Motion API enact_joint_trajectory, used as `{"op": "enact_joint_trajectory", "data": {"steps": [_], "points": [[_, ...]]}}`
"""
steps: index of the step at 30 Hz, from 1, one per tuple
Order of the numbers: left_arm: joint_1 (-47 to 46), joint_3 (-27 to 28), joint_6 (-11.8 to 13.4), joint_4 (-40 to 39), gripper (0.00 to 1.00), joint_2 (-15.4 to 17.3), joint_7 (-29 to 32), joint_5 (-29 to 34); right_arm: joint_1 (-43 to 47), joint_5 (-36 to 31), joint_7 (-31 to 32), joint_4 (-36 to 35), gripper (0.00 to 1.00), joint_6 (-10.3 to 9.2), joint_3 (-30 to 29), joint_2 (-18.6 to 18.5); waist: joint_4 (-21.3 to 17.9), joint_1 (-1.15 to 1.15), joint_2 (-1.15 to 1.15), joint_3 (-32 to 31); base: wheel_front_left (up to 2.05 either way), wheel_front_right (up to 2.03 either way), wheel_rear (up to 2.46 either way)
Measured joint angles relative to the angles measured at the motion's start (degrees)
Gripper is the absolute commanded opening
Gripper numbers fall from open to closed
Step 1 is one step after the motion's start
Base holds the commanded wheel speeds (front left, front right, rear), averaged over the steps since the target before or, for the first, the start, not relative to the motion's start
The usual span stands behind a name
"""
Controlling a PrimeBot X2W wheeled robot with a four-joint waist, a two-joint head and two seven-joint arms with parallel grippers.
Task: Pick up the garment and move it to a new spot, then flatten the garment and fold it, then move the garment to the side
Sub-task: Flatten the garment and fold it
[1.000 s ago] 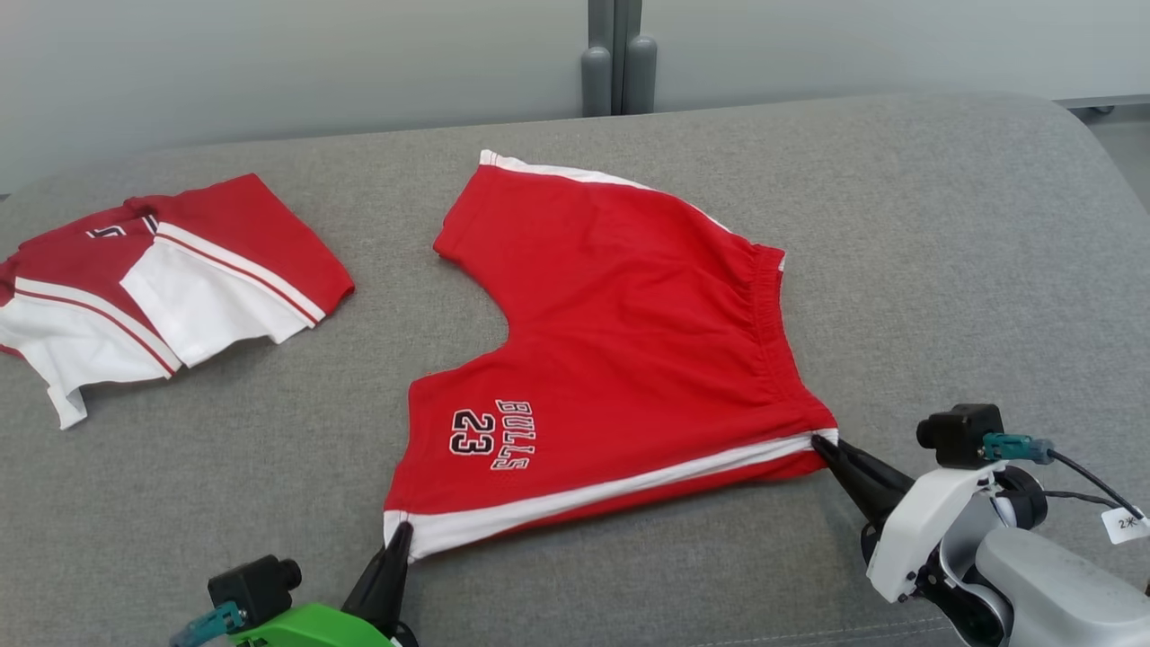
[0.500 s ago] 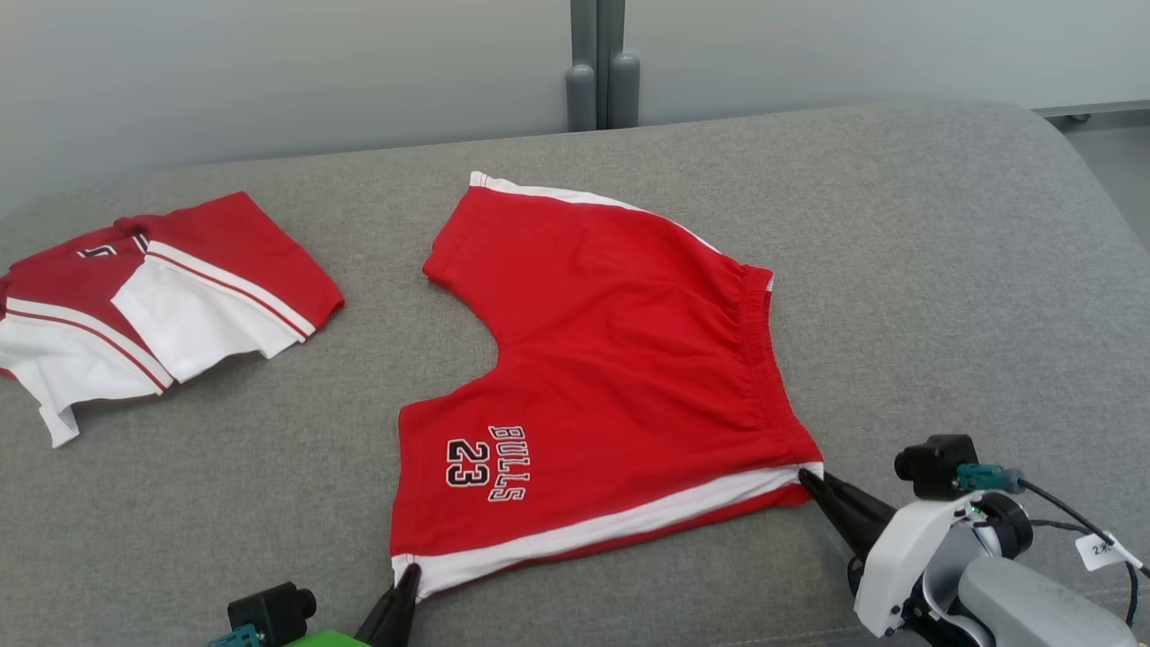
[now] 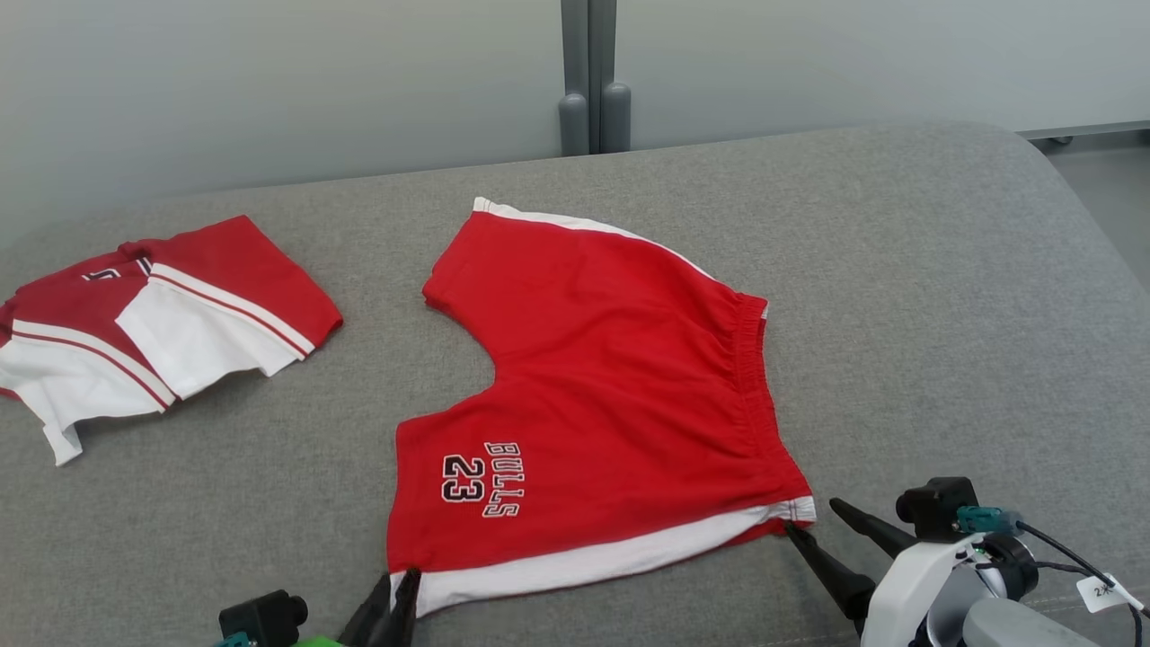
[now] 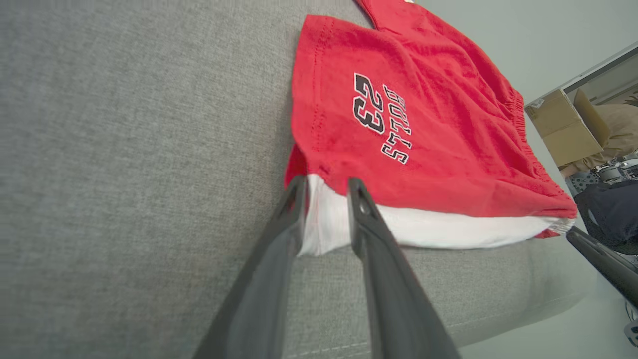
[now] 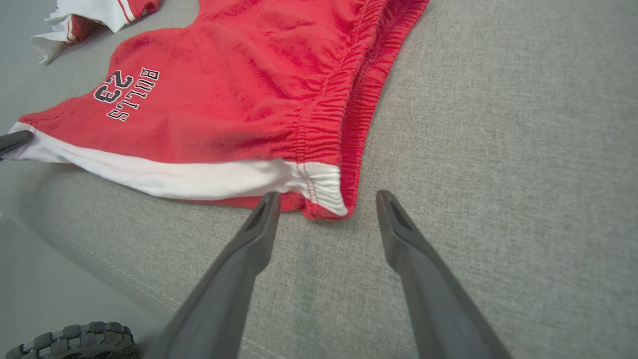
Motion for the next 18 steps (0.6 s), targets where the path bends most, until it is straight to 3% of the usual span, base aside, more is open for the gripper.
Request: {"op": "enact_joint_trajectory", "data": {"steps": [10,15,18], "points": [[0.0,1.9,0.5,-3.7,1.0,3.3,-3.3,3.7,1.2,-3.0,0.0,-4.7,1.0,-0.12,-6.7,-1.9,-0.8,0.0,0.0,-0.6,0.0,0.0,0.0],[-0.1,3.2,1.5,-6.9,1.0,3.6,-4.4,6.2,1.2,-4.3,-0.1,-7.9,1.0,-2.26,-12.1,-2.8,-1.1,0.0,0.0,-0.8,0.0,0.0,0.0],[-0.7,3.9,2.1,-9.2,1.0,3.4,-4.7,7.7,0.7,-5.5,-0.1,-9.3,1.0,-4.49,-15.0,-3.3,-1.3,0.0,0.0,-1.0,0.0,0.0,0.0]]}}
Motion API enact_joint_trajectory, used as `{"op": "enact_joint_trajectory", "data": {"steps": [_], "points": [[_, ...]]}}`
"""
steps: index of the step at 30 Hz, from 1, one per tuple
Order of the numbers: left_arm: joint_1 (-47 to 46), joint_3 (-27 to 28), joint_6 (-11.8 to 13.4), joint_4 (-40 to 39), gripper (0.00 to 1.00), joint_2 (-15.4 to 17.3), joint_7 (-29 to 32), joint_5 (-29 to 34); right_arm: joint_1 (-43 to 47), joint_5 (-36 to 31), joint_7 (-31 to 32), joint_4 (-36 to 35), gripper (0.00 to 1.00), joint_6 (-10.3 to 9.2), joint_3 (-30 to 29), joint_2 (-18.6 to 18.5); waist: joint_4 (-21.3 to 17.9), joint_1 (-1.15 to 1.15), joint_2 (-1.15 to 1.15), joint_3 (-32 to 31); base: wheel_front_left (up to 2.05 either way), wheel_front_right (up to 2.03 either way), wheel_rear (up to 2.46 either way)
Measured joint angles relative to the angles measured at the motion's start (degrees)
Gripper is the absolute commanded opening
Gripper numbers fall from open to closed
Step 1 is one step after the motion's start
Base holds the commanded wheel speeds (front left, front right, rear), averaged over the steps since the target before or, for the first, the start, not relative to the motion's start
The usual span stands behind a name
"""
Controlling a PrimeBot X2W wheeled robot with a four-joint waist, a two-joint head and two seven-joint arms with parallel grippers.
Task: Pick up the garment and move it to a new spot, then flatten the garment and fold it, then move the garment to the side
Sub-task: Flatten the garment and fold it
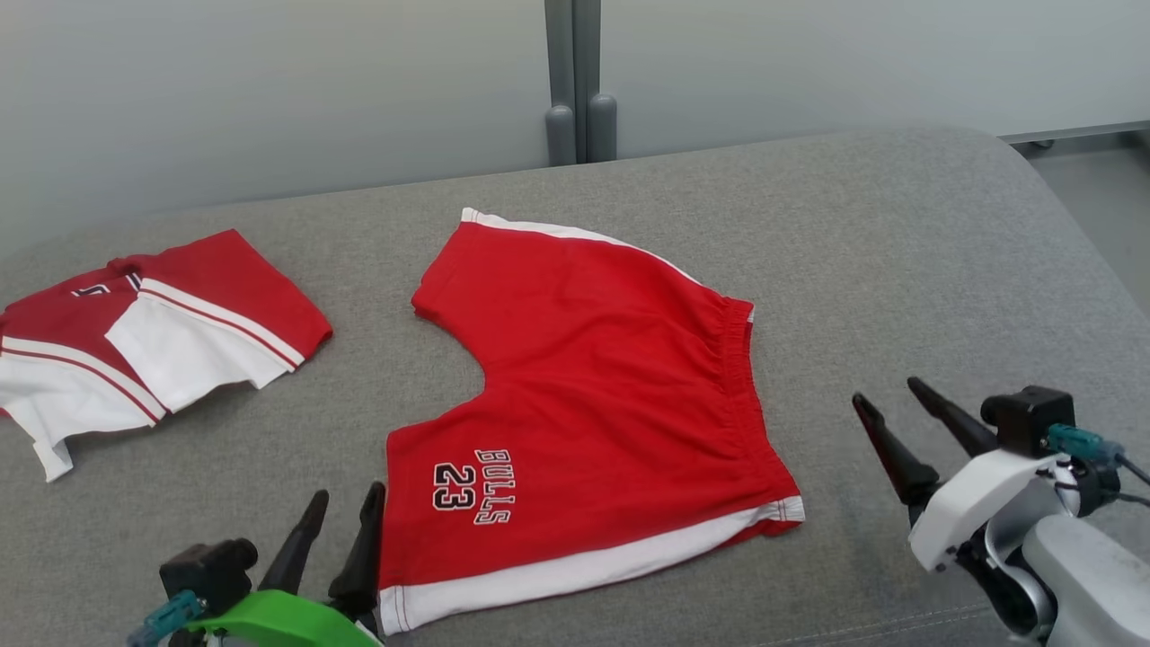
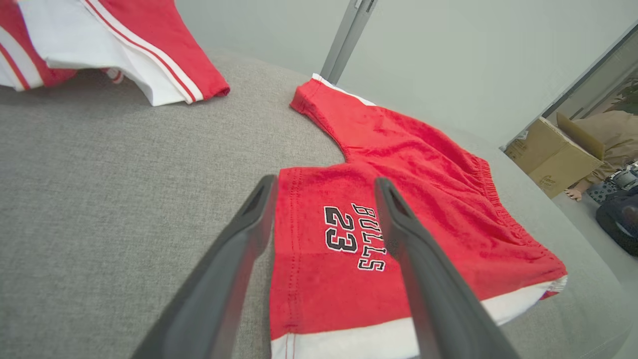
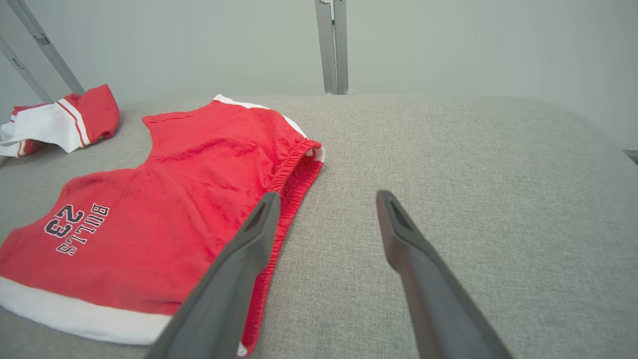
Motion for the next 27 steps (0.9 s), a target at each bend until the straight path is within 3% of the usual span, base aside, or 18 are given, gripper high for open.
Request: {"op": "enact_joint_trajectory", "data": {"steps": [11,19,27], "points": [[-1.7,2.5,4.1,-5.7,1.0,-1.4,-0.4,5.4,-3.0,-4.6,-0.2,-7.8,1.0,-7.33,-9.0,3.1,-0.4,0.0,0.0,-0.7,0.0,0.0,0.0],[-0.8,5.6,7.3,-8.6,1.0,-2.1,-0.4,8.7,-2.1,-8.0,-0.3,-12.7,1.0,-8.28,-12.0,5.8,0.0,0.0,0.0,-1.2,0.0,0.0,0.0],[1.8,7.7,8.2,-11.2,1.0,-3.6,-0.5,10.3,4.1,-9.0,-0.4,-13.7,1.0,-8.75,-14.3,8.6,0.6,0.0,0.0,-1.7,0.0,0.0,0.0]]}}
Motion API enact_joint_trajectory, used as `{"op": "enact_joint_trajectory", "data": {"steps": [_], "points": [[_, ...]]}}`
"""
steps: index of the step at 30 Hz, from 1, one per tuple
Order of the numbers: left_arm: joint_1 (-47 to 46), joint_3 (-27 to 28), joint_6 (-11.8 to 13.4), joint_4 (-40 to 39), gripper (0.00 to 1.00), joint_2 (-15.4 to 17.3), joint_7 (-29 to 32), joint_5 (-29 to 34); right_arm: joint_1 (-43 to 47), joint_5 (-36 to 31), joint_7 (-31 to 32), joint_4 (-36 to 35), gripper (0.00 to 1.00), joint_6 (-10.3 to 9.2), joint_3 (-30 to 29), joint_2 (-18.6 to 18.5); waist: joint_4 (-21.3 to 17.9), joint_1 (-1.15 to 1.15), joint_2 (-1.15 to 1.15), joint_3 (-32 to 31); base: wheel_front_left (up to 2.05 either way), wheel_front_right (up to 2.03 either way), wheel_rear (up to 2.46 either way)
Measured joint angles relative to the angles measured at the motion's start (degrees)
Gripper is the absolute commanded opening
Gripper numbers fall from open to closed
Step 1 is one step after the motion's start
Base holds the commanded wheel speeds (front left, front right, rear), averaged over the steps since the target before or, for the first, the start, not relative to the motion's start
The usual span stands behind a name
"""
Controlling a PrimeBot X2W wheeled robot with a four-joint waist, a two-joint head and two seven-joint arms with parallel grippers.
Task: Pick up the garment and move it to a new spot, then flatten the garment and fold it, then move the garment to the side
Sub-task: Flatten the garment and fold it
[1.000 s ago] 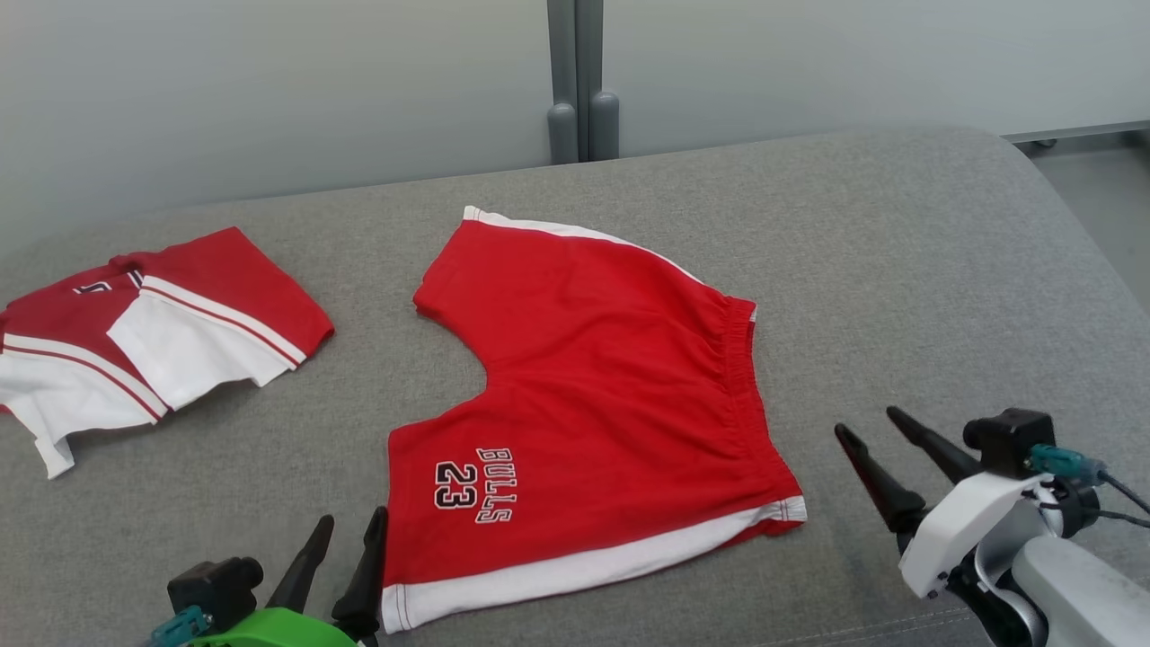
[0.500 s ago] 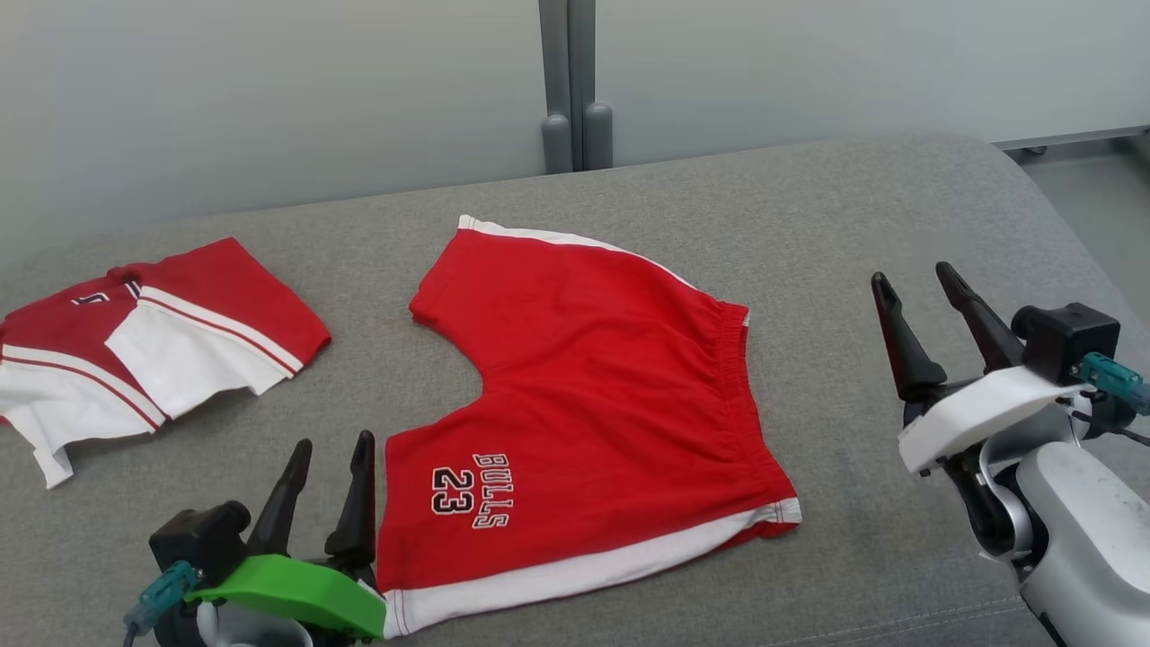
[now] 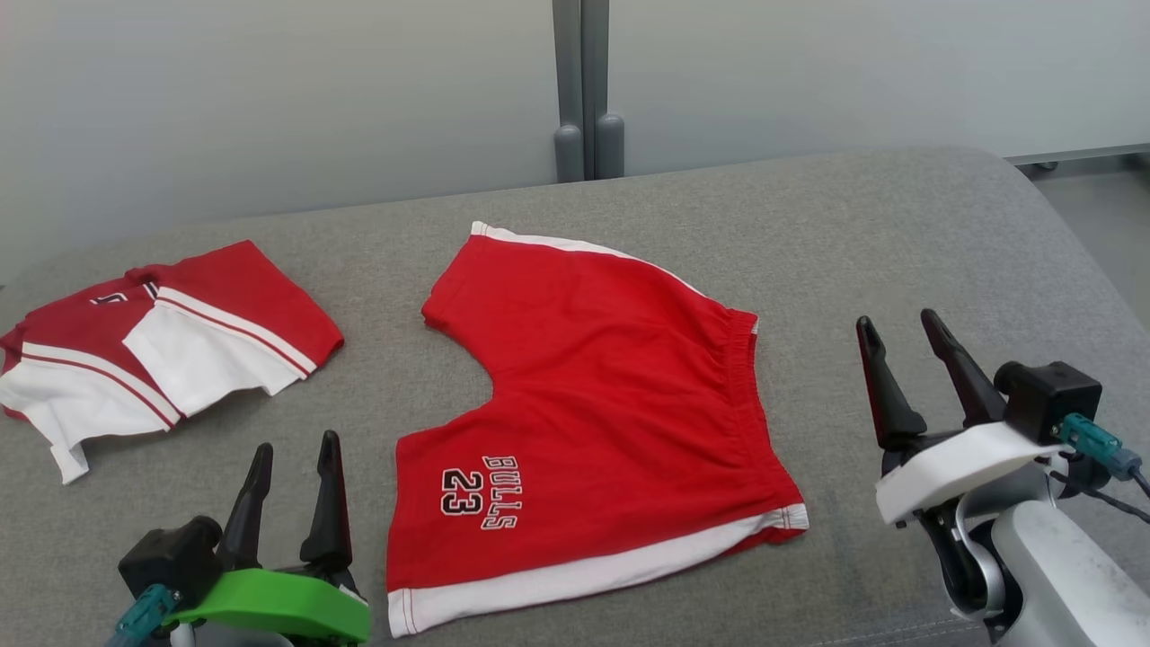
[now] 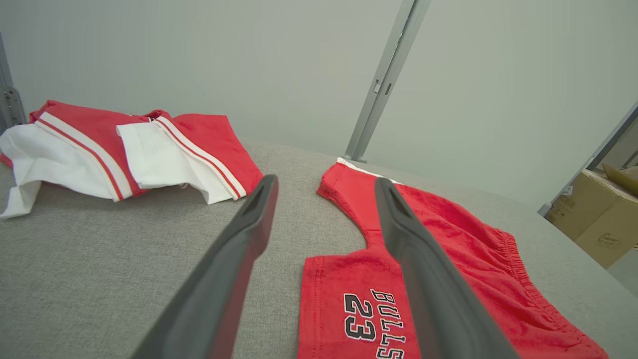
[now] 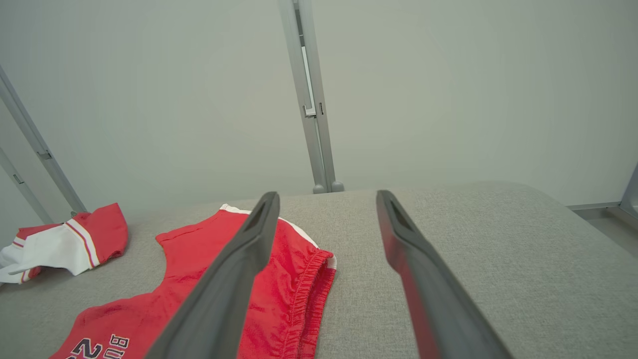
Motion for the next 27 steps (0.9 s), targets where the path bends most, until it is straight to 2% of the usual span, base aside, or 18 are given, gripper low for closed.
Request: {"op": "enact_joint_trajectory", "data": {"steps": [8,27], "points": [[3.2,1.3,0.5,-1.4,1.0,-0.4,0.0,1.7,3.1,-2.4,0.0,-0.7,1.0,-0.09,-0.6,2.1,0.3,0.0,0.0,-0.3,0.0,0.0,0.0],[5.3,1.7,0.6,-3.4,1.0,-1.7,0.0,3.4,5.0,-5.4,0.0,-1.9,1.0,-0.42,-2.1,3.9,0.5,0.0,0.0,-0.5,0.0,0.0,0.0]]}}
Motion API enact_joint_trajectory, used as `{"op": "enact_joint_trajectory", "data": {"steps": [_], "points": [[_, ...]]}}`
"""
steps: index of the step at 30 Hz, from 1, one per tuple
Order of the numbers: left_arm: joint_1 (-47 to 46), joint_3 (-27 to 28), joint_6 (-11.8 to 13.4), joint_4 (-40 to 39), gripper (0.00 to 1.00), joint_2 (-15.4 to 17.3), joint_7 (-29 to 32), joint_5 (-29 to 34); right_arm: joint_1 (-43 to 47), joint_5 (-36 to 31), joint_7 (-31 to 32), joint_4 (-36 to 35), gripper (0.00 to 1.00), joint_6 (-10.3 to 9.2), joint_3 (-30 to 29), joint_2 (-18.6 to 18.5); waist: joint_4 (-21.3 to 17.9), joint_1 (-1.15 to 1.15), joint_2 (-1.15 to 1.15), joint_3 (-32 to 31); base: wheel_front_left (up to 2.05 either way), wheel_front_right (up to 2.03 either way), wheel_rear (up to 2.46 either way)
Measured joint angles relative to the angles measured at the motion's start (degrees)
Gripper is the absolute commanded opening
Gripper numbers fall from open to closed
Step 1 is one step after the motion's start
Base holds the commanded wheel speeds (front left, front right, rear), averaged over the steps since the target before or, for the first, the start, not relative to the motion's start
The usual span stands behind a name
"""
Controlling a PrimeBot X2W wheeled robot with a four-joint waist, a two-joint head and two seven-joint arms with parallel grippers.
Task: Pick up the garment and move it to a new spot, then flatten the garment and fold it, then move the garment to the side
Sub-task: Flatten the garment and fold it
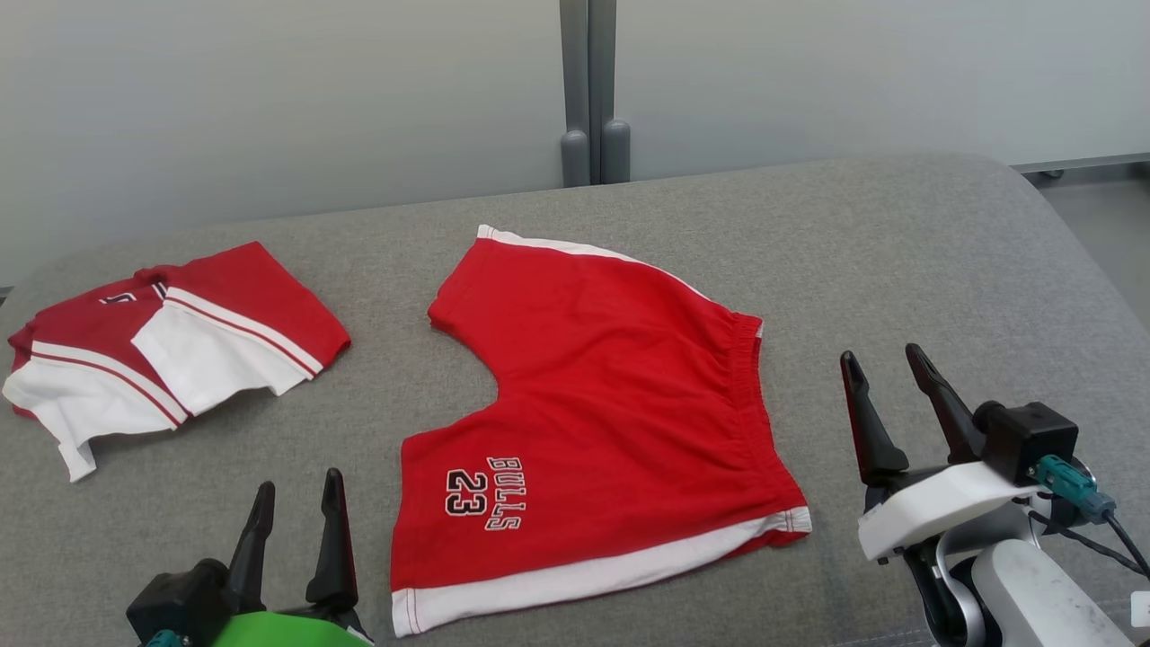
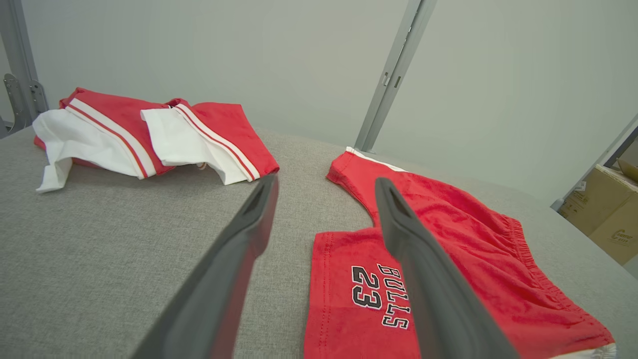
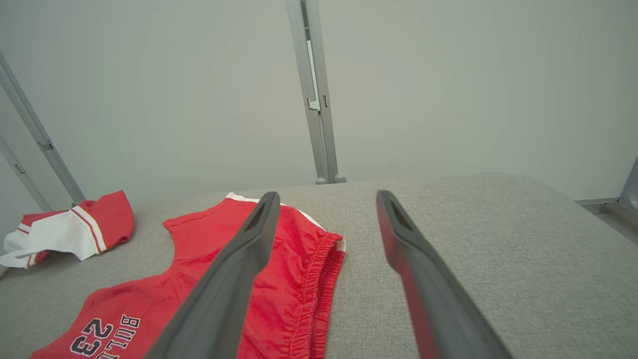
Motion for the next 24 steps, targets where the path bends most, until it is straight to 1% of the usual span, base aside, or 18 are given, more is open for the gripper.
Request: {"op": "enact_joint_trajectory", "data": {"steps": [12,16,22,24], "points": [[1.0,-0.1,0.0,0.2,1.0,-0.2,0.0,0.1,1.0,-0.9,0.0,-0.1,1.0,0.22,-0.2,0.1,0.1,0.0,0.0,0.4,0.0,0.0,0.0],[2.2,-0.9,0.0,2.1,1.0,-0.2,0.0,0.1,1.7,-1.0,0.0,1.1,1.0,1.04,0.6,0.1,0.2,0.0,0.0,0.6,0.0,0.0,0.0],[3.8,-3.2,-0.9,5.8,1.0,-0.2,2.7,-0.4,3.3,-1.9,0.0,4.9,1.0,3.43,3.4,-1.4,0.3,0.0,0.0,1.3,0.0,0.0,0.0],[4.0,-4.1,-1.4,7.1,1.0,-0.3,3.8,-0.5,3.4,-2.1,0.4,6.1,1.0,4.57,4.5,-2.1,0.3,0.0,0.0,1.7,0.0,0.0,0.0]]}}
